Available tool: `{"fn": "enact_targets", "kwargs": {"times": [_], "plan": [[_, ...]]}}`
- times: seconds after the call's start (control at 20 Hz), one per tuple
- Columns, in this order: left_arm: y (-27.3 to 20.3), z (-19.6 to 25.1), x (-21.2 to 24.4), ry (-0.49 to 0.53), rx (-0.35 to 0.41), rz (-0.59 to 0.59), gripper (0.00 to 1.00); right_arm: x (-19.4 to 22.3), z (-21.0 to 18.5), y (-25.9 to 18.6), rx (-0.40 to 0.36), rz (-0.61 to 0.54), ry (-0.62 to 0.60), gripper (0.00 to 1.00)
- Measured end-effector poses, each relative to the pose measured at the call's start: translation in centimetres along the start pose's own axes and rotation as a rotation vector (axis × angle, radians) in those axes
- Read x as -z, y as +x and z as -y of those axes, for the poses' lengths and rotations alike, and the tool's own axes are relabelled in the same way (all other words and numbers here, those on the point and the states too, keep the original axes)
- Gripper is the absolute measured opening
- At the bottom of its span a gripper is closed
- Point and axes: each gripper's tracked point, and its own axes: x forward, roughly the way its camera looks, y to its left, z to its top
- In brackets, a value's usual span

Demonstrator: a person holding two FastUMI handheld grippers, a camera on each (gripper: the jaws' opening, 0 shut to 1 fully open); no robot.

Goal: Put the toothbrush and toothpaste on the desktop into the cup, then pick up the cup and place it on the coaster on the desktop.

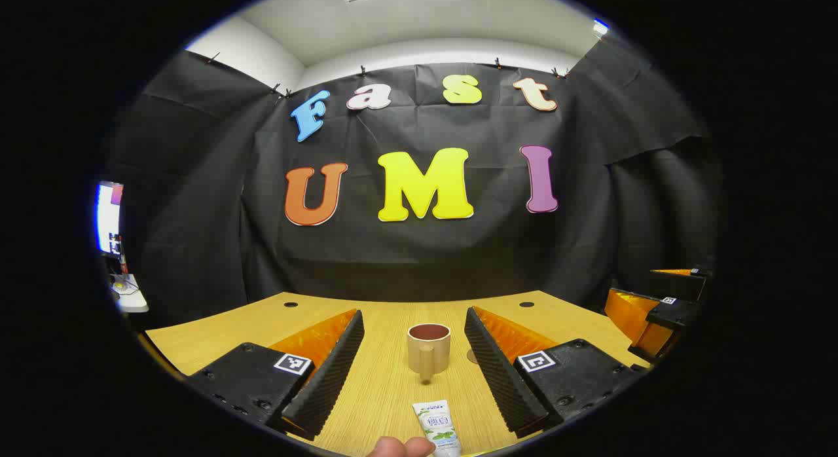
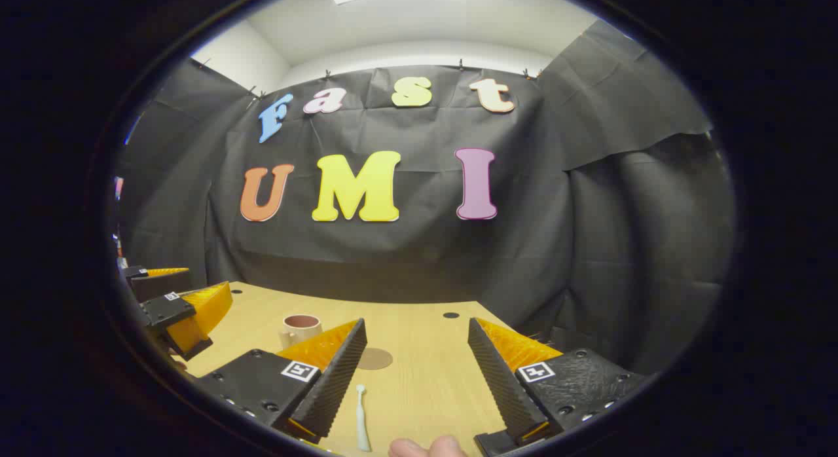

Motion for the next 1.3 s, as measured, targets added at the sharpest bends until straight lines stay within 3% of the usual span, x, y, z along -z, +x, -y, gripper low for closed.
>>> {"fn": "enact_targets", "kwargs": {"times": [1.3], "plan": [[-0.1, 1.0, 2.4, -0.010, 0.011, -0.086, 0.98, 1.9, -0.5, 0.5, -0.009, -0.071, 0.026, 0.94]]}}
